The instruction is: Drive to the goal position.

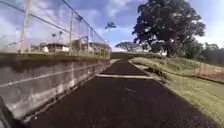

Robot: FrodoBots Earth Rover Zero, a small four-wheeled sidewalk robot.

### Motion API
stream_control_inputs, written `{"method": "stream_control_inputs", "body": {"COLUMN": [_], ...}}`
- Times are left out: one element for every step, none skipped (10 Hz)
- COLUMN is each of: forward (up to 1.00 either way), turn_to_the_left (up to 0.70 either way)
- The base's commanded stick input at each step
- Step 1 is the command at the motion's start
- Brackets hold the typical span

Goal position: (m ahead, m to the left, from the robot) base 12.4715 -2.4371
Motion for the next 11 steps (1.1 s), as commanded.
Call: {"method": "stream_control_inputs", "body": {"forward": [0.70,0.70,0.70,0.70,0.70,0.70,0.70,0.70,0.70,0.70,0.70], "turn_to_the_left": [0.00,0.00,-0.05,-0.23,-0.35,-0.35,-0.35,-0.35,-0.32,-0.16,0.00]}}
